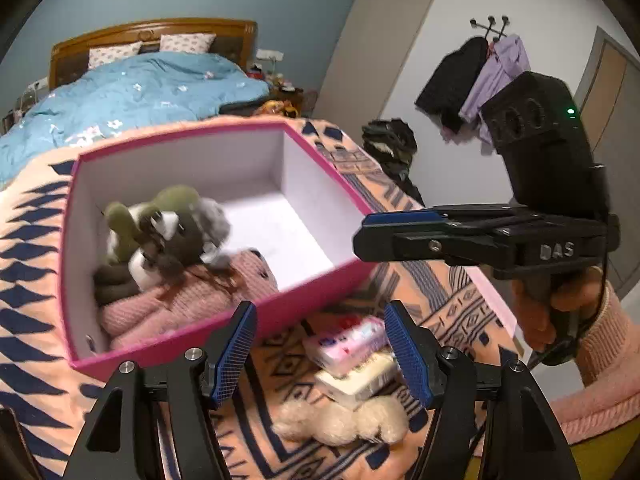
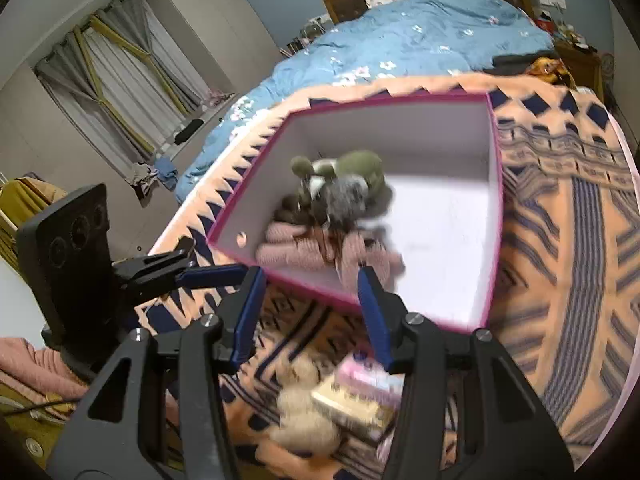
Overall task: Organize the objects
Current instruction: 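Move the right gripper back toward the cream bunny and tissue packs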
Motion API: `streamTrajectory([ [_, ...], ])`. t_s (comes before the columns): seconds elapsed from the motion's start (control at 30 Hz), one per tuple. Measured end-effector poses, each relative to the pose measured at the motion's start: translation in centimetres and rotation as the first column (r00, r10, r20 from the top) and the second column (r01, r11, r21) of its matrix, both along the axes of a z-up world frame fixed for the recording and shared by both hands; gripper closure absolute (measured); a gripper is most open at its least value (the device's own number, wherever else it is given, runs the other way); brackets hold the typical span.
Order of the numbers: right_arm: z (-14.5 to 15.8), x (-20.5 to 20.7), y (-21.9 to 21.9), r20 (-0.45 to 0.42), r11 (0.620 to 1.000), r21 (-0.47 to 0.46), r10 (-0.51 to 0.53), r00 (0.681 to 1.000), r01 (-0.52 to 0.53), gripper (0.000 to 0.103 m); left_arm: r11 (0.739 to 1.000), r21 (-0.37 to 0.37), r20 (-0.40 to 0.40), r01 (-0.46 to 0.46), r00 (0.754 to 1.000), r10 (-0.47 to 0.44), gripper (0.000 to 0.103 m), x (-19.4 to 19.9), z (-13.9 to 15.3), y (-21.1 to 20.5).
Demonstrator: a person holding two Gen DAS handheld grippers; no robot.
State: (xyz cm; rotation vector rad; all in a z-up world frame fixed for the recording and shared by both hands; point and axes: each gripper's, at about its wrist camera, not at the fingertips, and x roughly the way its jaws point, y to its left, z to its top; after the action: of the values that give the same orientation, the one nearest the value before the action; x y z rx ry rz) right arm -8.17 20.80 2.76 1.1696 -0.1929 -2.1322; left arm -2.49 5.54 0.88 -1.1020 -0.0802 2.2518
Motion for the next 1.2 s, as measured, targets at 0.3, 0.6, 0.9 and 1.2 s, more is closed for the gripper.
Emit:
streamTrajectory([
  [0.3,-5.4,1.9,3.1,0.153,0.994,0.055,-0.104,0.983,0.096,0.053,0.999,0.005,0.126,0.031,0.992,-0.032,0.036,0.1,-3.7,1.2],
  [0.6,-8.1,2.2,5.5,0.219,0.982,0.083,-0.187,0.958,0.173,0.053,0.998,0.015,0.215,0.061,0.975,-0.063,0.041,0.0,-6.1,2.1],
  [0.9,-9.2,3.5,5.3,0.261,0.984,0.065,-0.175,0.949,0.164,0.053,0.996,0.016,0.256,0.082,0.963,-0.083,0.041,0.5,-7.1,1.9],
  [1.2,-8.6,5.3,5.8,0.251,0.983,0.075,-0.181,0.951,0.168,0.053,0.998,0.026,0.288,0.057,0.956,-0.062,0.041,1.2,-7.7,0.4],
])
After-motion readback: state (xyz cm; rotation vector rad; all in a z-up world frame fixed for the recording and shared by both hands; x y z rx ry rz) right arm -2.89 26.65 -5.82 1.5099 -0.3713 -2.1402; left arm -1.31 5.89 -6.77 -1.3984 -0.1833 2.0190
